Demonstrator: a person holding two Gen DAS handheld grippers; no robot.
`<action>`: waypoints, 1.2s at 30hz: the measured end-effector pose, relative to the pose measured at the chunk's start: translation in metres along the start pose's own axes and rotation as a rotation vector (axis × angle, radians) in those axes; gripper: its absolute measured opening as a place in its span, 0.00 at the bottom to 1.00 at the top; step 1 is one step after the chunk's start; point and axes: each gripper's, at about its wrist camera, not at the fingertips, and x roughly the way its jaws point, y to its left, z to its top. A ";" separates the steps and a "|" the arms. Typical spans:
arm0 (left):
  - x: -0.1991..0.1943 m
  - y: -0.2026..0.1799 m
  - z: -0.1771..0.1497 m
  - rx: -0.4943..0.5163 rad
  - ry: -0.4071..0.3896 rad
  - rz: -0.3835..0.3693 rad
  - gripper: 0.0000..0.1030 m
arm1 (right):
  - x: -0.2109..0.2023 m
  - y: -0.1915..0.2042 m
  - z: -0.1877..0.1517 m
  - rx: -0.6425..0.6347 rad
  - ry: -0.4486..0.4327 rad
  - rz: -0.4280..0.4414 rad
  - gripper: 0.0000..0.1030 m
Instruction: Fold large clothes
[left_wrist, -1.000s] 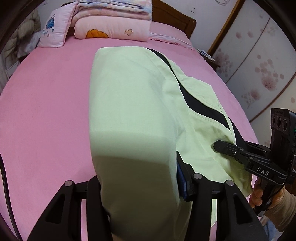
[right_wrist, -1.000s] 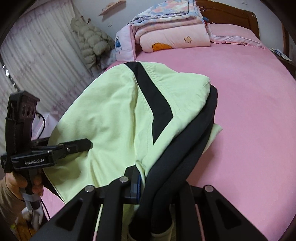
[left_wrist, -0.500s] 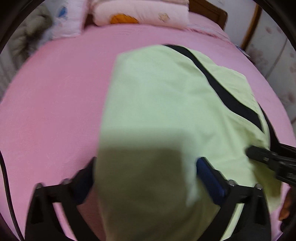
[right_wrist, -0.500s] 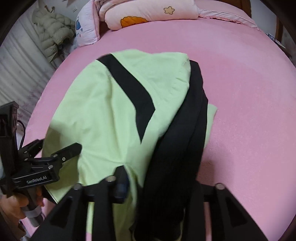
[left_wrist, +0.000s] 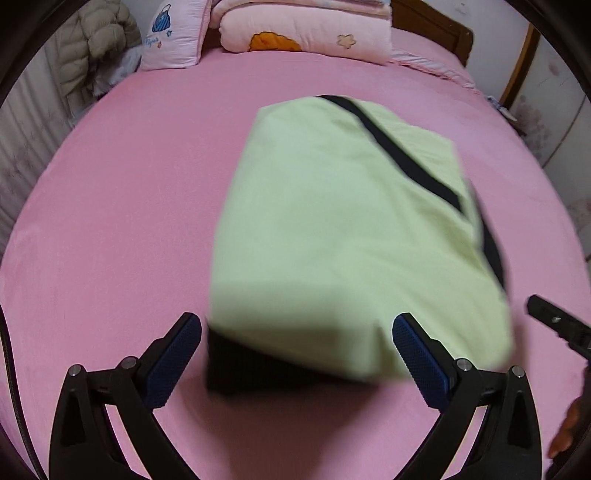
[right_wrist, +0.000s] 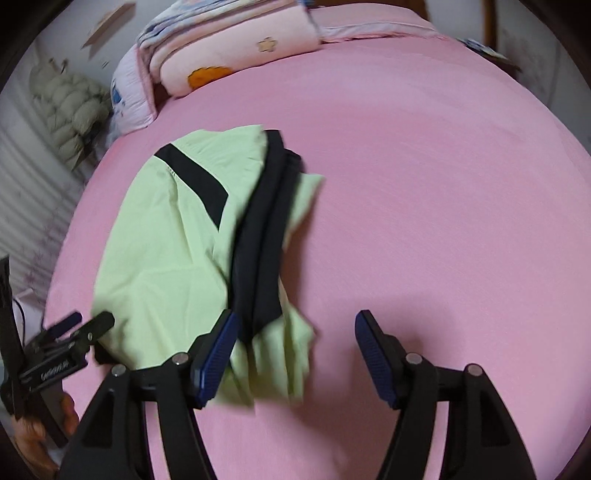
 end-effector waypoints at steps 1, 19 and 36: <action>-0.016 -0.008 -0.015 -0.006 -0.003 -0.021 1.00 | -0.011 -0.004 -0.007 0.017 0.003 0.010 0.64; -0.293 -0.164 -0.149 -0.025 -0.078 -0.083 1.00 | -0.299 -0.045 -0.109 -0.075 -0.089 0.124 0.64; -0.449 -0.268 -0.277 0.017 -0.150 -0.044 1.00 | -0.461 -0.093 -0.224 -0.215 -0.166 0.043 0.64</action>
